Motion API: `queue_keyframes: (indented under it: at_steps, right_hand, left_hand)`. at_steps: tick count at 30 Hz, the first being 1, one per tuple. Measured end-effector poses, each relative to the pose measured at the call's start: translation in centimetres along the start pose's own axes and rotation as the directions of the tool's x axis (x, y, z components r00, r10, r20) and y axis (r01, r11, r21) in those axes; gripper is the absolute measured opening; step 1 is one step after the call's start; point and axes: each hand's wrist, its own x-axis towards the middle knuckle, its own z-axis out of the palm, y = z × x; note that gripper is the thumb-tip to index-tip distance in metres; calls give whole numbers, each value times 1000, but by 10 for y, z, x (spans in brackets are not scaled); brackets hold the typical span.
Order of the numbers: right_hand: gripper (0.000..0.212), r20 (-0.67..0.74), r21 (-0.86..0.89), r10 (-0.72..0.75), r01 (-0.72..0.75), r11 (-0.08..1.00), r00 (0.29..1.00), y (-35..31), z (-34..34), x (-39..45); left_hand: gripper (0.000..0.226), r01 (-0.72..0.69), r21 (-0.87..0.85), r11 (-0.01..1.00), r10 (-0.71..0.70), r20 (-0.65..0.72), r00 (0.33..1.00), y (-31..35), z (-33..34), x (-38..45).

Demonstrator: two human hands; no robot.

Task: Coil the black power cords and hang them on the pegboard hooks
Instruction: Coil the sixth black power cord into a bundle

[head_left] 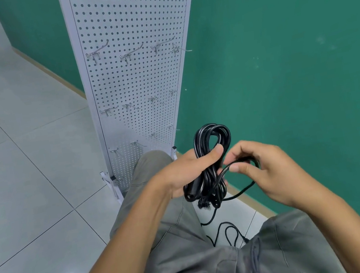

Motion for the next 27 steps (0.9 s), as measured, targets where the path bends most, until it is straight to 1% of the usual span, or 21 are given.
queue_keyframes:
  at_steps: [2, 4, 6, 8, 9, 11, 13, 16, 19, 20, 22, 23, 25, 26, 27]
  right_hand:
    - [22, -21, 20, -7, 8, 1000, 1000, 4, -2, -1]
    - [23, -120, 0, 24, -24, 1000, 992, 4, -2, -2]
    - [35, -225, 35, 85, -79, 996, 971, 5, -2, -2]
    - [45, -282, 129, 131, -98, 987, 950, 8, -1, -4]
    - [47, -293, 199, 156, -99, 975, 943, 11, 0, -4]
    - [49, -276, 360, 196, -88, 929, 941, 17, 5, -5]
    - [40, -250, 480, 210, -68, 875, 945, 23, 12, -6]
    - [16, -230, 510, 205, -62, 858, 951, 34, 21, -10]
    - [3, -218, 552, 253, -94, 828, 942, 47, 29, -19]
    - [6, -214, 574, 277, -109, 812, 937, 51, 32, -22]
    - [20, -186, 657, 339, -140, 741, 922, 56, 37, -26]
    - [30, -166, 720, 378, -150, 677, 911, 56, 38, -29]
    - [51, -138, 844, 426, -119, 523, 894, 54, 39, -32]
    - [53, -136, 881, 438, -95, 464, 889, 53, 39, -32]
    - [49, -139, 900, 441, -73, 430, 886, 49, 39, -31]
  left_hand:
    - [46, 21, 10, 1000, -21, 32, 999, 1, 1, -2]
    - [47, 23, 28, 999, -26, 89, 996, 0, 1, -3]
    - [45, 11, 7, 1000, -12, 180, 984, -4, 1, 0]
    - [39, 9, -83, 997, 15, 280, 960, -8, 2, 1]
    - [35, 18, -125, 992, 22, 308, 951, -8, 4, 1]
    - [21, 15, -154, 988, 33, 309, 950, -9, 7, 2]
    - [12, 5, -164, 986, 42, 282, 959, -8, 10, 3]
    - [16, 29, -264, 964, 44, 265, 963, -8, 8, 4]
    - [20, 51, -333, 942, 26, 222, 975, -6, 4, 5]
    - [20, 40, -322, 946, 27, 199, 980, -6, 4, 6]
    - [19, 11, -250, 968, 27, 146, 989, -6, 4, 8]
    - [18, 1, -182, 983, 19, 107, 994, -7, 4, 9]
    - [12, -8, 5, 1000, 8, 26, 1000, -8, 4, 11]
    - [8, -9, 82, 997, 9, 2, 1000, -9, 4, 12]
    - [7, -8, 132, 991, 10, -11, 1000, -8, 4, 11]
